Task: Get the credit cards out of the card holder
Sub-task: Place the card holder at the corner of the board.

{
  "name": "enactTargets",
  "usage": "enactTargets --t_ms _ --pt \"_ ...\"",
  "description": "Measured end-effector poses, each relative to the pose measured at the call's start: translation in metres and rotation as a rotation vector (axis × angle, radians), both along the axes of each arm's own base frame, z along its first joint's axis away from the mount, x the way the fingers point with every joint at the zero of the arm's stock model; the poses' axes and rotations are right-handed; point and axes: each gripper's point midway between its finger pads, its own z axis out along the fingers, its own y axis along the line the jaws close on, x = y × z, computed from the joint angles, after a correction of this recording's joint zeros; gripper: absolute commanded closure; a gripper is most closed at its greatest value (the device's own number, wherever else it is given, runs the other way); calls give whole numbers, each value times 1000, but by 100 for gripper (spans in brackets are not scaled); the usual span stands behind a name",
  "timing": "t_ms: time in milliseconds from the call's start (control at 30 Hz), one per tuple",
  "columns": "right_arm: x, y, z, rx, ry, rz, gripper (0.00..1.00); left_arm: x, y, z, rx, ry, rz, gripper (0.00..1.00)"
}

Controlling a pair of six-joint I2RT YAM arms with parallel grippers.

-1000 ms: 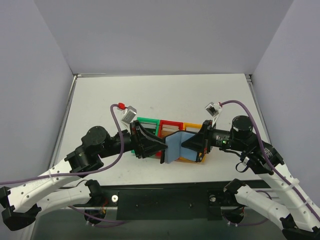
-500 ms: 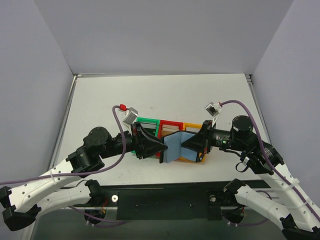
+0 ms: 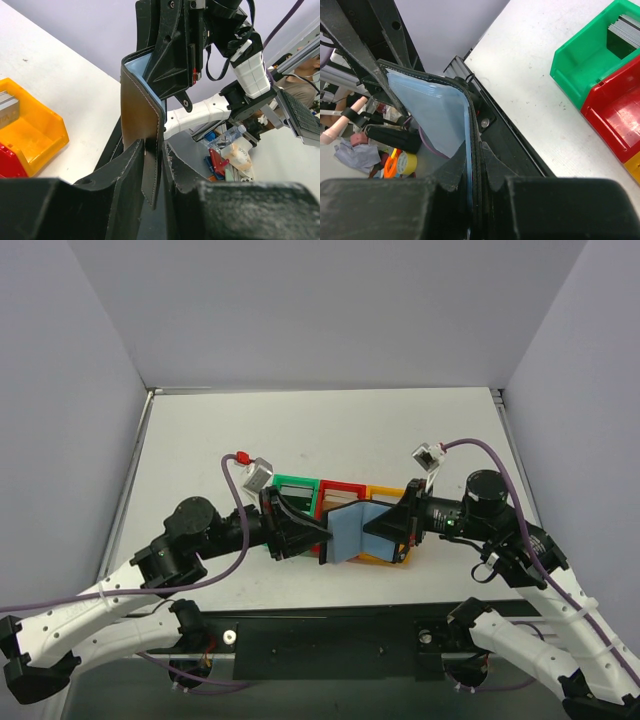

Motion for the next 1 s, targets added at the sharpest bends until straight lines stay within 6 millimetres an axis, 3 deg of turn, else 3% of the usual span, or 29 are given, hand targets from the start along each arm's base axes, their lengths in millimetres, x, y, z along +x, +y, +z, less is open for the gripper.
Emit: enactTargets --t_ms 200,267,333,367,433,500,667,1000 --pt "0 0 2 10 -1 1 100 1 2 1 -7 -8 5 100" --pt "1 1 2 11 0 1 100 1 2 1 -6 -9 7 100" --pt "1 1 1 11 3 0 75 2 1 1 -5 -8 6 100" --pt "1 1 1 12 5 0 58 2 1 1 -4 -7 7 100" --pt "1 1 2 16 8 -1 43 3 0 -1 1 -4 10 100" --pt "1 1 3 18 5 -3 36 6 -1 -6 18 6 25 100" --pt "4 0 2 12 0 -17 33 20 -7 -26 128 46 74 100" --pt "16 0 -11 -64 16 -80 30 24 -14 -36 168 64 88 100"
